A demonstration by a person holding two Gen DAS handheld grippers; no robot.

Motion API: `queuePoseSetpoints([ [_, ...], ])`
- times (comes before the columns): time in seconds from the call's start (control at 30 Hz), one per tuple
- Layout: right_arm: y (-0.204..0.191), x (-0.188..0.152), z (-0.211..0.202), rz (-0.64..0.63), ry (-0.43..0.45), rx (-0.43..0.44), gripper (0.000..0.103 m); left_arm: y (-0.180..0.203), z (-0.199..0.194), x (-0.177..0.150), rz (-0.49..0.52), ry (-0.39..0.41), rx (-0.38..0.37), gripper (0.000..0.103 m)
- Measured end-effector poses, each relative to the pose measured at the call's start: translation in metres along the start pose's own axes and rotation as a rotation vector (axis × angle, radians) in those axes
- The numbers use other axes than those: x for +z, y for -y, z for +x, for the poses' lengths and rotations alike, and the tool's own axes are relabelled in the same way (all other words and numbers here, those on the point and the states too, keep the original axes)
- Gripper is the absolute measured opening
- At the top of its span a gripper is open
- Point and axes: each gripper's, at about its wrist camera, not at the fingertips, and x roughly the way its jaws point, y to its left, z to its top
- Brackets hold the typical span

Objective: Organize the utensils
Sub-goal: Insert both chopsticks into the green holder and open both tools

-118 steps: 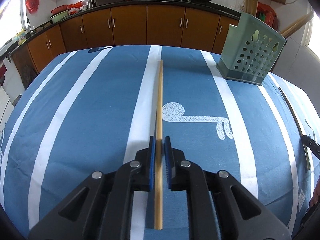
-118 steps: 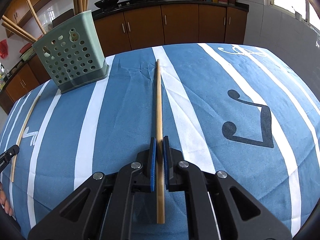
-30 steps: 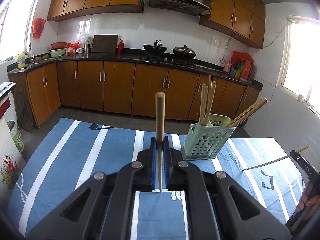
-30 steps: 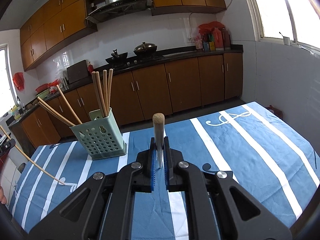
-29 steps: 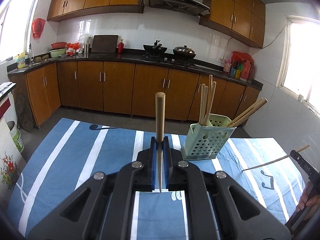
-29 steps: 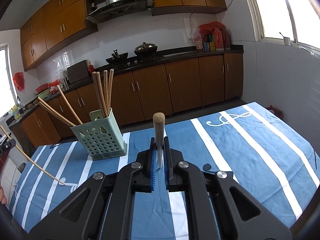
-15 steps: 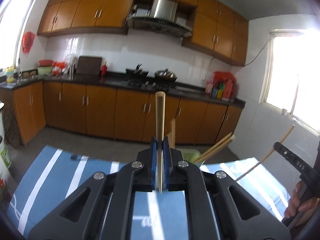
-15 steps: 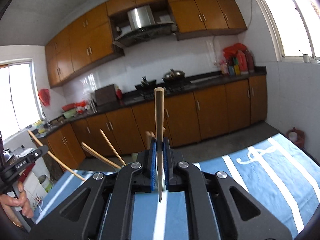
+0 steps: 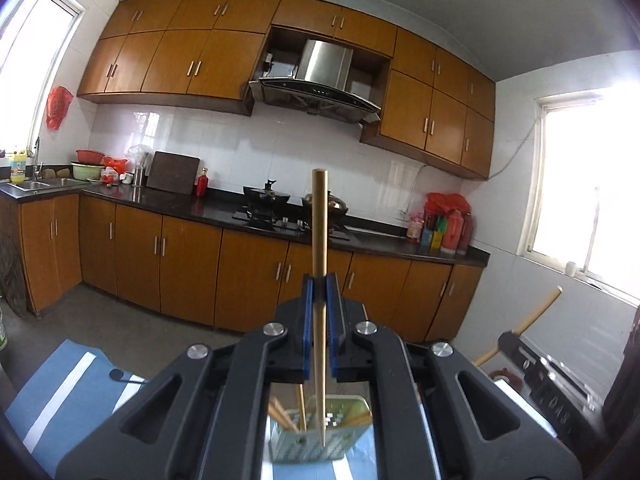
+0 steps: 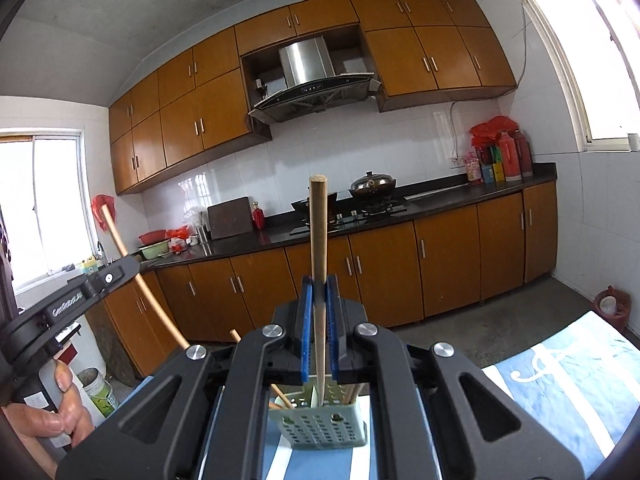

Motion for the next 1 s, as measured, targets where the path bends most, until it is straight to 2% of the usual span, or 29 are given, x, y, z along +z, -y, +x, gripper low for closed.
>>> queuePoseSetpoints([
  [0.17,0.000,-0.009,0.024,-0.019,-0.016,-0.002,0.007,0.006,0.028,-0.003,0.017,0.034,0.014,0.008],
  [0.33,0.007,-0.021,0.045,-0.009,-0.055,-0.004,0.007,0.007,0.054,-0.016,0.023,0.033,0.025,0.008],
  [0.63,0.010,-0.043,0.061,0.005,-0.113,0.006,0.007,0.000,0.083,-0.046,0.027,-0.017,0.034,0.008],
  [0.9,0.009,-0.048,0.066,0.001,-0.134,0.020,0.008,-0.007,0.091,-0.060,0.020,-0.055,0.045,0.009],
  [0.97,0.009,-0.047,0.066,-0.001,-0.134,0.016,0.011,-0.010,0.089,-0.060,0.018,-0.053,0.047,0.012],
  [1.0,0.009,-0.046,0.066,0.000,-0.133,0.015,0.017,-0.012,0.088,-0.059,0.015,-0.053,0.049,0.014],
])
